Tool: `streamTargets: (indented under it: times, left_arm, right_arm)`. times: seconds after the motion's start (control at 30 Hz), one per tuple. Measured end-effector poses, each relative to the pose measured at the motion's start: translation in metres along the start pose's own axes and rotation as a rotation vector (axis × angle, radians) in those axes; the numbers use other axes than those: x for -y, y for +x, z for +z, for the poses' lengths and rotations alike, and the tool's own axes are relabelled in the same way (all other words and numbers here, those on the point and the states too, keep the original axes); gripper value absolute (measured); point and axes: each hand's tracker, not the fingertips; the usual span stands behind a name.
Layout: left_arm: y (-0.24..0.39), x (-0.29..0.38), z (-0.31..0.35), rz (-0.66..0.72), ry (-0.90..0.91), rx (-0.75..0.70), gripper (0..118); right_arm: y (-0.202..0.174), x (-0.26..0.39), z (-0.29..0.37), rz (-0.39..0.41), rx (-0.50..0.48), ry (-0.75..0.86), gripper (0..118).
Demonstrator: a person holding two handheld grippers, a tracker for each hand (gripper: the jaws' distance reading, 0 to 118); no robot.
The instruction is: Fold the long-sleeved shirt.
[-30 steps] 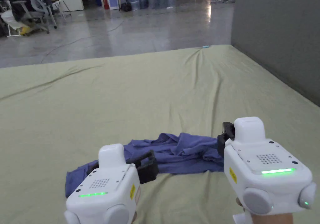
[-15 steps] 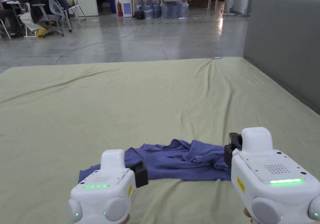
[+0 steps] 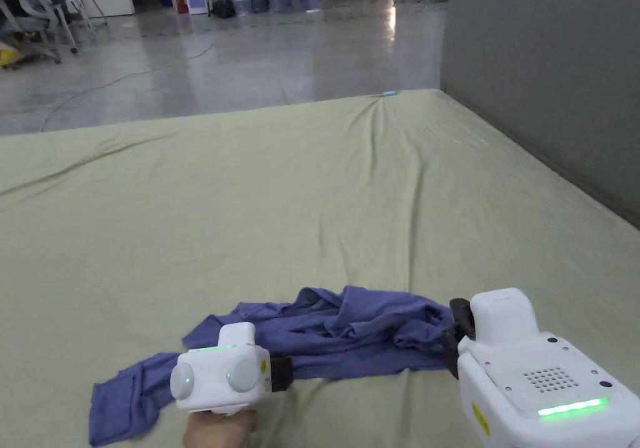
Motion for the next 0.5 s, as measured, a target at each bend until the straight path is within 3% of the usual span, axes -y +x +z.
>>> streamTargets:
  times: [0.07, 0.27, 0.33, 0.37, 0.4, 0.43, 0.5]
  left_arm:
    - [0.002, 0.006, 0.018, -0.028, 0.063, 0.015, 0]
    - [0.012, 0.015, 0.052, -0.085, 0.119, 0.059, 0]
    - [0.008, 0.018, 0.058, -0.067, 0.135, 0.077, 0]
    - [0.006, 0.019, 0.063, -0.051, 0.149, 0.098, 0]
    - [0.005, 0.021, 0.067, -0.045, 0.145, 0.113, 0]
    - [0.006, 0.025, 0.072, -0.041, 0.147, 0.120, 0]
    - [0.006, 0.031, 0.081, -0.038, 0.154, 0.130, 0]
  right_arm:
    - [0.002, 0.003, -0.007, -0.009, 0.007, -0.012, 0]
    - [0.019, -0.010, -0.050, -0.028, -0.014, -0.079, 0]
    - [0.026, -0.020, -0.079, -0.005, -0.066, -0.153, 24]
    - [0.028, -0.023, -0.100, 0.012, -0.094, -0.201, 43]
    - [0.028, -0.025, -0.121, 0.044, -0.099, -0.264, 74]
    - [0.028, -0.026, -0.140, 0.066, -0.098, -0.310, 94]
    - [0.023, -0.025, -0.178, 0.142, -0.067, -0.374, 99]
